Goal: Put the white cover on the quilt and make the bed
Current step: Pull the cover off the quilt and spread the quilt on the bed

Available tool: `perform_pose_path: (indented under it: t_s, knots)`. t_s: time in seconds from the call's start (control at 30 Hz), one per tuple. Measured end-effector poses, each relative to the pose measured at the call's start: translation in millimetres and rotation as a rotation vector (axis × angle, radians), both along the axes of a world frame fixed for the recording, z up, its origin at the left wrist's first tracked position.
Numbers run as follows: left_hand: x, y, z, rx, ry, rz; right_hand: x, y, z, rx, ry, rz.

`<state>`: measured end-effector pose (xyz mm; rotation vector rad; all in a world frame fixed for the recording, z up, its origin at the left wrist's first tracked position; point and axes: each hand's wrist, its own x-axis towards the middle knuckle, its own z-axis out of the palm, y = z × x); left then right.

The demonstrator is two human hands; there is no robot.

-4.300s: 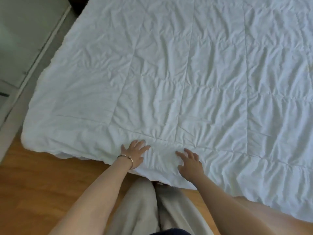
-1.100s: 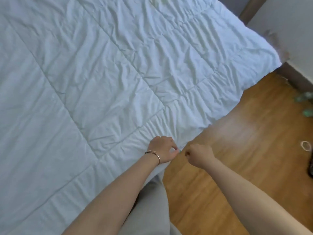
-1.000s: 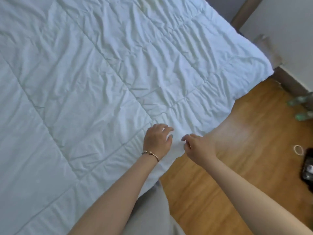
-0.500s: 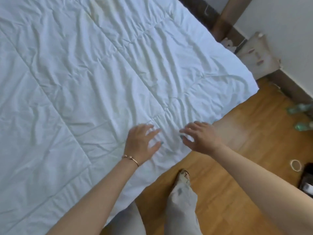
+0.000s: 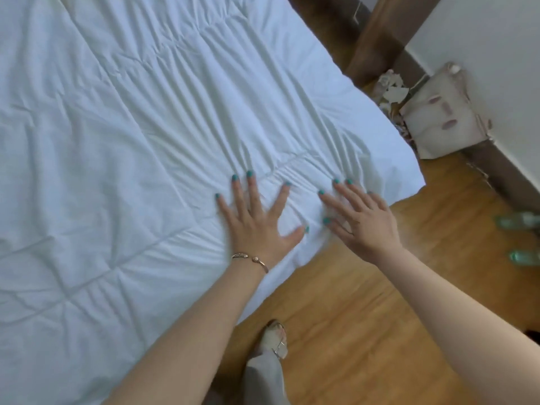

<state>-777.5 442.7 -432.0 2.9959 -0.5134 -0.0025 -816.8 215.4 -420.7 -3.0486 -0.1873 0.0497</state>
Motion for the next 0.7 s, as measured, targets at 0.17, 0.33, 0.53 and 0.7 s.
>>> perform_pose_path:
  t_s: [0.17, 0.33, 0.53, 0.7]
  knots:
    - [45, -46, 10, -0.373, -0.204, -0.46, 87, -19, 38, 0.065, -0.219, -0.092]
    - [74, -94, 15, 0.099, 0.238, 0.04, 87, -64, 9, 0.189, 0.423, -0.348]
    - [97, -93, 39, 0.177, 0.225, -0.475, 100, -92, 54, 0.0, 0.222, -0.323]
    - [106, -128, 24, 0.016, 0.271, 0.029, 129, -62, 28, 0.191, 0.28, -0.139]
